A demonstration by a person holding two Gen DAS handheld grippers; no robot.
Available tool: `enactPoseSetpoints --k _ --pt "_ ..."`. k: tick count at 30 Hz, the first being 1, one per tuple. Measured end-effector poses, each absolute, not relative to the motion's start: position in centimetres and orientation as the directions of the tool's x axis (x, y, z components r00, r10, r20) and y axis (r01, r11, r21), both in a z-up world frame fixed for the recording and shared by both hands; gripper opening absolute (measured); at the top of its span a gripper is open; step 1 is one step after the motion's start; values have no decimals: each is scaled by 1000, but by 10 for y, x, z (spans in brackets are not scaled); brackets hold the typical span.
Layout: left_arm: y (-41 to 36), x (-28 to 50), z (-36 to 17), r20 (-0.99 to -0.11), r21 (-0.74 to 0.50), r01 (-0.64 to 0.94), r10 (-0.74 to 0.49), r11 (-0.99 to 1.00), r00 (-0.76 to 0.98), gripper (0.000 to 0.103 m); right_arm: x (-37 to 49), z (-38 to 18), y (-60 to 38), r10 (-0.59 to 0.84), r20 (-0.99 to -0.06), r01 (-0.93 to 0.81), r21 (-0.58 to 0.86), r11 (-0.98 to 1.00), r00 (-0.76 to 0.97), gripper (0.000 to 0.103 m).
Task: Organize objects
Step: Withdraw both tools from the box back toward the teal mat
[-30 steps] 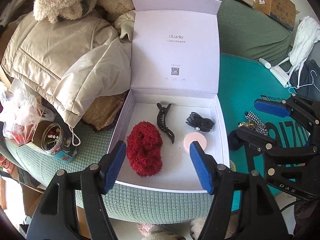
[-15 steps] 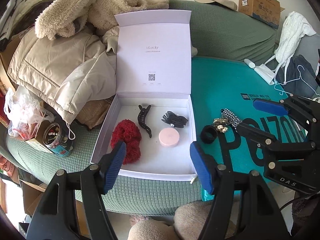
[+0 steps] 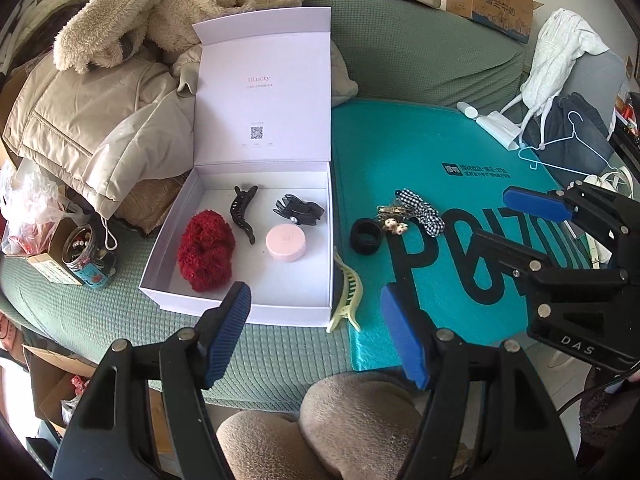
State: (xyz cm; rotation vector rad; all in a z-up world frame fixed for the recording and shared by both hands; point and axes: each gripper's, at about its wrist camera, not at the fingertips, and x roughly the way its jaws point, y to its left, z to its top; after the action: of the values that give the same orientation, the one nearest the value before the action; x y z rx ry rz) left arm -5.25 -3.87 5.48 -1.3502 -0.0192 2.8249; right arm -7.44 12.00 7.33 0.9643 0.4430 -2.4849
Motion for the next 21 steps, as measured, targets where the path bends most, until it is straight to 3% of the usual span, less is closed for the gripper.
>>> enactPoseSetpoints --k 21 --pt "6 -25 -13 -833 -70 -70 97 -995 -545 66 -43 16 155 -250 -759 468 -82 -880 -601 52"
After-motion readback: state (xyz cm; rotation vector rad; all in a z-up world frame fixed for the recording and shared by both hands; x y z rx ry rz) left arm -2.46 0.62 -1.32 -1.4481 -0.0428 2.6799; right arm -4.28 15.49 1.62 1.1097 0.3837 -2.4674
